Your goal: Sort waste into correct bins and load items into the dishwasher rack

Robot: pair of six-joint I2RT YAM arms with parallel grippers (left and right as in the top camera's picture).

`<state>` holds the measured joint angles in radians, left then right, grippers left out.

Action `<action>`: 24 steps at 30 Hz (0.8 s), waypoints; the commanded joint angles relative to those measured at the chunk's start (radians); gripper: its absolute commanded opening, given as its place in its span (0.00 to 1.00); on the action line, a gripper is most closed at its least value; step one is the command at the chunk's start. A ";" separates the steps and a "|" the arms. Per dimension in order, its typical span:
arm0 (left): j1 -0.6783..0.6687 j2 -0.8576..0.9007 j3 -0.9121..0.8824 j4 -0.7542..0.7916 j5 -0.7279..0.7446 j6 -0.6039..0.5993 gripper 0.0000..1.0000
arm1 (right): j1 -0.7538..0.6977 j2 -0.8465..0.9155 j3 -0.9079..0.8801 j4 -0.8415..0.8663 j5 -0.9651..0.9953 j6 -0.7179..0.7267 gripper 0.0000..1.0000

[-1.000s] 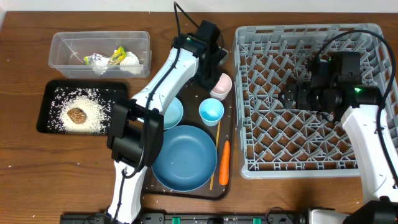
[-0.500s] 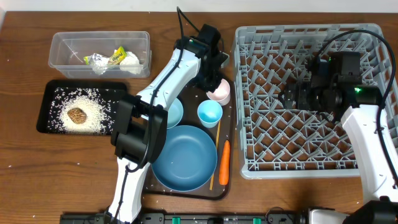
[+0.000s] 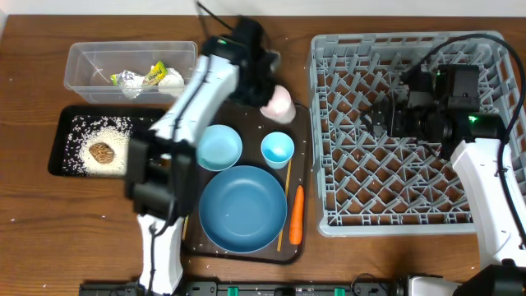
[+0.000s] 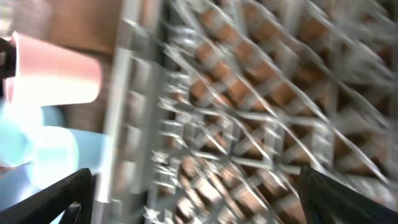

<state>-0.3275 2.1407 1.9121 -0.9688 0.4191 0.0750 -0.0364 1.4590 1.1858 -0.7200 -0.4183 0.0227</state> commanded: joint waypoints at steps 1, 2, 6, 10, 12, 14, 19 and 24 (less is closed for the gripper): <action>0.053 -0.099 0.005 -0.006 0.290 -0.017 0.06 | -0.008 0.000 -0.005 0.051 -0.256 -0.048 0.99; 0.066 -0.103 0.005 -0.006 0.353 -0.016 0.06 | -0.008 0.000 -0.004 0.076 -0.299 -0.048 0.99; 0.106 -0.102 0.005 -0.012 0.572 0.020 0.06 | -0.008 0.000 -0.005 0.159 -0.415 -0.059 0.99; 0.118 -0.102 0.005 -0.012 0.739 0.064 0.06 | -0.007 0.000 -0.005 0.229 -0.562 -0.066 0.99; 0.117 -0.102 0.005 -0.011 0.780 0.067 0.06 | -0.001 0.000 -0.005 0.267 -0.629 -0.066 0.99; 0.114 -0.102 0.005 -0.006 0.815 0.071 0.06 | 0.018 0.000 -0.005 0.303 -0.680 -0.066 0.99; 0.114 -0.102 0.005 0.072 0.972 0.070 0.06 | 0.080 0.000 -0.005 0.343 -0.687 -0.065 0.99; 0.108 -0.102 0.005 0.089 1.011 0.070 0.06 | 0.135 0.000 -0.005 0.420 -0.719 -0.061 0.99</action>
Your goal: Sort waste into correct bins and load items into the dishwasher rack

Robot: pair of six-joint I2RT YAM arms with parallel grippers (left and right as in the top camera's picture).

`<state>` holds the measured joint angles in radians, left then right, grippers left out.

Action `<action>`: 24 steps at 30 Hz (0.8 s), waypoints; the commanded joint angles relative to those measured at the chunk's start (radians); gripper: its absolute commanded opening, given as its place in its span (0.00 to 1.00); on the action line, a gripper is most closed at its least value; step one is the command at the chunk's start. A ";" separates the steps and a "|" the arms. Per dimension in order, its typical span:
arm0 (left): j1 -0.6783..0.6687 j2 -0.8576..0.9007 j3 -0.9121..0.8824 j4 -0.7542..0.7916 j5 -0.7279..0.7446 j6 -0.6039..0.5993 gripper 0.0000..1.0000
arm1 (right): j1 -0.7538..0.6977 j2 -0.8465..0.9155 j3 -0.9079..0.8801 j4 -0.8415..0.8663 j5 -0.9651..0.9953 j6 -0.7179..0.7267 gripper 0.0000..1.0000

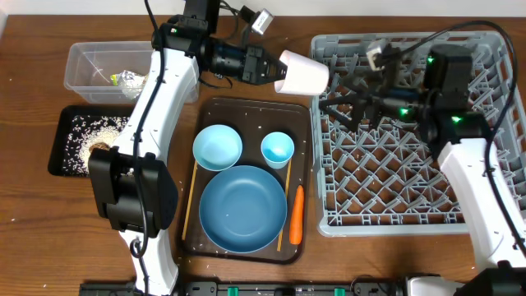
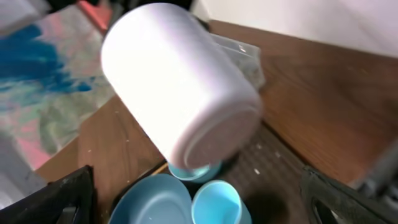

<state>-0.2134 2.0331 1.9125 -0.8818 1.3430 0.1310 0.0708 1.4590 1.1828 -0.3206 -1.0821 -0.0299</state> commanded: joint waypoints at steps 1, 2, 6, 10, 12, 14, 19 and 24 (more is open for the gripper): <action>-0.008 0.005 0.004 0.002 0.087 0.014 0.06 | 0.037 0.000 -0.002 0.034 -0.055 -0.008 0.99; -0.010 0.005 0.004 0.002 0.089 0.014 0.06 | 0.050 0.000 -0.002 0.051 -0.051 0.001 0.99; -0.019 0.005 0.004 0.006 0.135 0.014 0.06 | 0.082 0.000 -0.002 0.089 -0.021 0.020 0.93; -0.022 0.005 0.004 0.010 0.150 0.014 0.06 | 0.088 0.000 -0.002 0.122 -0.012 0.046 0.85; -0.022 0.005 0.004 0.009 0.150 0.014 0.06 | 0.088 0.000 -0.002 0.139 -0.010 0.063 0.82; -0.022 0.005 0.004 0.009 0.150 0.014 0.06 | 0.088 0.000 -0.002 0.158 -0.010 0.082 0.79; -0.024 0.005 0.004 0.009 0.150 0.014 0.06 | 0.088 0.000 -0.002 0.198 -0.010 0.105 0.72; -0.024 0.005 0.004 0.009 0.150 0.014 0.06 | 0.088 0.000 -0.002 0.198 -0.010 0.109 0.52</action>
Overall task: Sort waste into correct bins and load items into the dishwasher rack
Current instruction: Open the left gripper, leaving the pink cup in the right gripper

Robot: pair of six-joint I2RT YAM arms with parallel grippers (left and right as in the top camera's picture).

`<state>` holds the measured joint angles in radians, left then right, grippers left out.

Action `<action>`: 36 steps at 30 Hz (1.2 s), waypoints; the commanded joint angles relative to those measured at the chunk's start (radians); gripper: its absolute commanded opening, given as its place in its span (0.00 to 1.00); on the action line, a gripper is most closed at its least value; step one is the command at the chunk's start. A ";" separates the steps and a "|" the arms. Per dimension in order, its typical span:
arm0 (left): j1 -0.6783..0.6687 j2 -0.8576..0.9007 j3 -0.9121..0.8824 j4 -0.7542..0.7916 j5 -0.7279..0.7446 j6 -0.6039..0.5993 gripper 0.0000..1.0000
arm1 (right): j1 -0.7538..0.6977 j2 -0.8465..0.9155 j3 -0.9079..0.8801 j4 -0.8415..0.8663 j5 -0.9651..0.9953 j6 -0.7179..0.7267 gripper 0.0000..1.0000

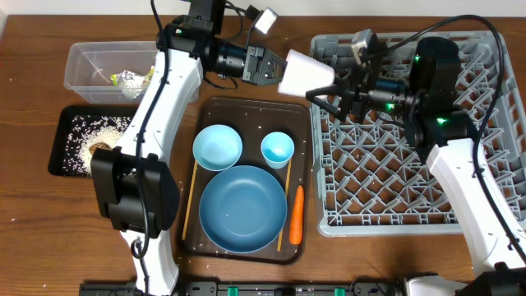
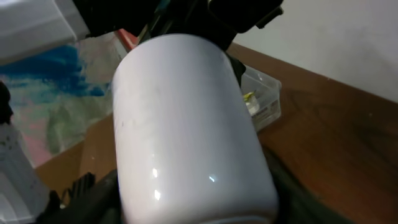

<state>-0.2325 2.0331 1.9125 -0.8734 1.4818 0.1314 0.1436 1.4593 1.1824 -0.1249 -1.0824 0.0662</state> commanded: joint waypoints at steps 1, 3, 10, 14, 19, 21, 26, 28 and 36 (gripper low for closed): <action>-0.005 0.005 0.004 0.001 0.011 0.014 0.06 | 0.015 0.000 -0.001 0.003 -0.010 0.015 0.49; -0.005 0.005 0.004 0.001 0.011 0.014 0.06 | 0.015 0.000 -0.001 0.005 -0.010 0.016 0.44; -0.005 0.005 0.004 0.001 0.010 0.014 0.07 | 0.015 0.000 -0.001 0.014 -0.010 0.015 0.33; -0.005 0.005 0.004 0.001 0.010 0.014 0.17 | 0.014 0.000 -0.001 0.021 -0.010 0.015 0.31; -0.005 0.005 0.004 0.001 0.010 0.014 0.32 | -0.005 0.000 -0.001 0.015 -0.011 0.016 0.30; -0.005 0.005 0.004 0.001 0.010 0.014 0.32 | -0.013 0.000 -0.001 0.012 -0.015 0.016 0.28; -0.005 0.005 0.004 0.000 -0.012 0.014 0.32 | -0.018 0.000 -0.001 0.012 -0.021 0.016 0.25; -0.005 0.005 0.004 0.001 -0.012 0.014 0.32 | -0.019 0.000 -0.001 0.013 -0.021 0.016 0.25; -0.005 0.005 0.004 0.000 -0.039 0.014 0.32 | -0.026 0.000 -0.001 0.010 -0.021 0.015 0.23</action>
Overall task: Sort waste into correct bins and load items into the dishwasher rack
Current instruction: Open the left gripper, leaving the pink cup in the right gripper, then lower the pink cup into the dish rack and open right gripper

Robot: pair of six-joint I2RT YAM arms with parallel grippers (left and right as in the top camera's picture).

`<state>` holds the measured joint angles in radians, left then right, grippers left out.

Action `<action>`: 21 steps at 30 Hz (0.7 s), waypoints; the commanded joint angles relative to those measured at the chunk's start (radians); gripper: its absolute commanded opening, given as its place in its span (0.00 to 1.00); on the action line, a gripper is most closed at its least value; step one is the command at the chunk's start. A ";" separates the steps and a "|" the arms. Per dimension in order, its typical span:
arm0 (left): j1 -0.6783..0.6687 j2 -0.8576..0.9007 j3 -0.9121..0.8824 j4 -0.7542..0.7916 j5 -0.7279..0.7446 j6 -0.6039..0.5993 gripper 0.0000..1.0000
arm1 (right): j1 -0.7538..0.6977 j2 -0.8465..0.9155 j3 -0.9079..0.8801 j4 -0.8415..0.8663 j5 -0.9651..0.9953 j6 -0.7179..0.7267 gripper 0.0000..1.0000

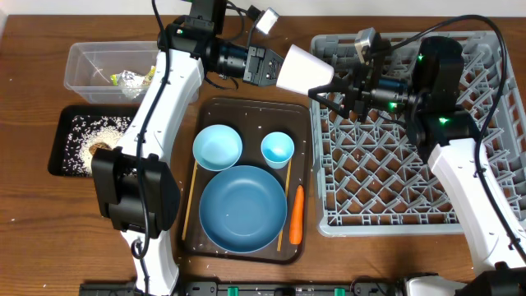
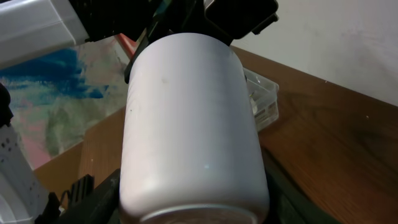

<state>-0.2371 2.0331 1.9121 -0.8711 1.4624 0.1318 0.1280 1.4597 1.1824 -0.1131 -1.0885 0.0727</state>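
Note:
A pale pink cup (image 1: pixel 300 70) hangs on its side in the air between the brown tray (image 1: pixel 301 115) and the grey dishwasher rack (image 1: pixel 411 156). My left gripper (image 1: pixel 265 64) is shut on its rim end. My right gripper (image 1: pixel 327 87) reaches in from the rack side around the cup's base. In the right wrist view the cup (image 2: pixel 193 118) fills the frame, with the right gripper (image 2: pixel 193 208) and its dark fingers (image 2: pixel 99 199) pressed against both sides. The left gripper (image 2: pixel 211 18) shows behind the cup.
On the tray lie a blue bowl (image 1: pixel 218 146), a small blue cup (image 1: pixel 278 149), a blue plate (image 1: pixel 242 207), a carrot (image 1: pixel 297 214) and chopsticks (image 1: pixel 283 205). A clear bin (image 1: pixel 86 59) with wrappers and a black tray (image 1: pixel 62 131) of rice stand at the left.
The cup has shifted slightly and sits straighter between the right fingers, which now lie against its sides. Both arms are almost where they were.
First my left gripper held the pink cup low by the tray's far edge while the right gripper was over the rack. Then the cup was held up sideways toward the rack with the right gripper facing it. After that the right fingers were around its base, as now.

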 commanded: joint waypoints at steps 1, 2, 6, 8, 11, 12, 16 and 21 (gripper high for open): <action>0.000 0.005 0.005 -0.002 -0.023 0.013 0.32 | -0.016 -0.001 -0.001 -0.004 -0.015 0.009 0.22; 0.000 0.005 0.005 -0.002 -0.027 0.013 0.32 | -0.026 -0.001 -0.001 -0.008 -0.015 0.009 0.22; 0.000 0.005 0.005 -0.002 -0.062 0.013 0.32 | -0.076 -0.001 -0.001 -0.042 -0.014 0.010 0.24; 0.000 0.005 0.005 -0.002 -0.089 0.013 0.32 | -0.108 -0.001 -0.001 -0.066 -0.011 0.010 0.24; 0.000 0.005 0.005 -0.002 -0.126 0.013 0.33 | -0.150 -0.001 -0.001 -0.097 0.008 0.014 0.25; 0.000 0.005 0.005 -0.002 -0.144 0.013 0.33 | -0.160 -0.001 -0.001 -0.102 0.024 0.023 0.25; 0.000 0.005 0.005 -0.007 -0.245 0.013 0.33 | -0.186 -0.001 -0.001 -0.125 0.152 0.080 0.28; 0.000 0.005 0.005 -0.033 -0.396 0.013 0.33 | -0.186 -0.001 0.000 -0.177 0.343 0.132 0.29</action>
<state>-0.2375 2.0331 1.9125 -0.8928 1.1919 0.1318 -0.0532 1.4597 1.1824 -0.2771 -0.8890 0.1516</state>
